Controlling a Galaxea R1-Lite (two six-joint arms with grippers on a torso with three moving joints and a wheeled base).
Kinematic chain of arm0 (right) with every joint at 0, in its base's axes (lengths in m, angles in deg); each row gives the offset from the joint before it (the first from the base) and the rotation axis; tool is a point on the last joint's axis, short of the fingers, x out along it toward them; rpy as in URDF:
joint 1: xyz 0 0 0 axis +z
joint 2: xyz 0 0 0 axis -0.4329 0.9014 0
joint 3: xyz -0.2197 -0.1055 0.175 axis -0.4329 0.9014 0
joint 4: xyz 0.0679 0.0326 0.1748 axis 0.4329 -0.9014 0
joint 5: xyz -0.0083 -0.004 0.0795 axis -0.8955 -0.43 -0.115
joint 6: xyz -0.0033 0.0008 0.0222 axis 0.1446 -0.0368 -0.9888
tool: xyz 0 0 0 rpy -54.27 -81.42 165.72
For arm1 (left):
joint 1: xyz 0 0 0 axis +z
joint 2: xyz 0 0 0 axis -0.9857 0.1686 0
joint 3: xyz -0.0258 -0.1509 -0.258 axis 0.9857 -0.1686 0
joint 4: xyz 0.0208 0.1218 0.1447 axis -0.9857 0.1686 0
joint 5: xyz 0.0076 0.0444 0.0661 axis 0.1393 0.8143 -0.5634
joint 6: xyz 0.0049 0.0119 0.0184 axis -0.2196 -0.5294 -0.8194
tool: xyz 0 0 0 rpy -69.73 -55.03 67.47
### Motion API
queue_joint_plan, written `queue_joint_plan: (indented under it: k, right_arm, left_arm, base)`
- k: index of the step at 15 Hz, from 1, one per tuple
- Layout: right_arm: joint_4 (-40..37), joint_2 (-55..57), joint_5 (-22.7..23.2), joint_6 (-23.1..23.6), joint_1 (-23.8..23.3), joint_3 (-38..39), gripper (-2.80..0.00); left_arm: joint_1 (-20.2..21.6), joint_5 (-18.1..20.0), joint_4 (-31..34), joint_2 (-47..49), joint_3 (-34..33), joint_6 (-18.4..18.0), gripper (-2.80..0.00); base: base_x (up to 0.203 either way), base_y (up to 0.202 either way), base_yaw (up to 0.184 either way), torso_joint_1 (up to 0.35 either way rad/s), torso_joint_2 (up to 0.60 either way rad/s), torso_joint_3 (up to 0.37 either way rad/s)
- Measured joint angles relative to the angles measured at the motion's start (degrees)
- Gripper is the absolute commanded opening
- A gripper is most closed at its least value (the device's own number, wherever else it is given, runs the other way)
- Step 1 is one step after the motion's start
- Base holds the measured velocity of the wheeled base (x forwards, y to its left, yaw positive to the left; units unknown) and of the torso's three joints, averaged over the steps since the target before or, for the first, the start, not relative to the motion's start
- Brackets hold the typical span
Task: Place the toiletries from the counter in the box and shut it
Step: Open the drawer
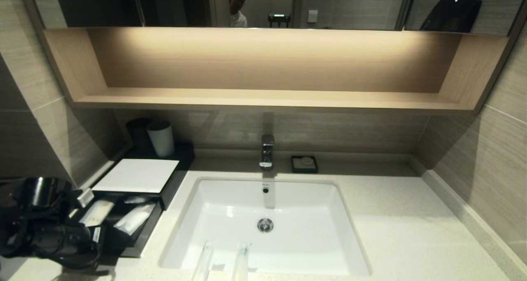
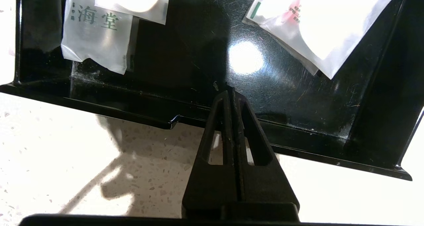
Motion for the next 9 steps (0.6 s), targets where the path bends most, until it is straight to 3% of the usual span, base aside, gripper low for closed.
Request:
queue_joint_plan:
  k: [9]
  right_arm:
    - [0.0,0.0,0.0,0.0,0.0,0.0,-2.80]
  left_arm:
    - [0.9,0.2,-0.2,-0.8,1.5,0.0,-2.80]
  base:
    - [0.000,0.000,0.000,0.000,0.00,0.000]
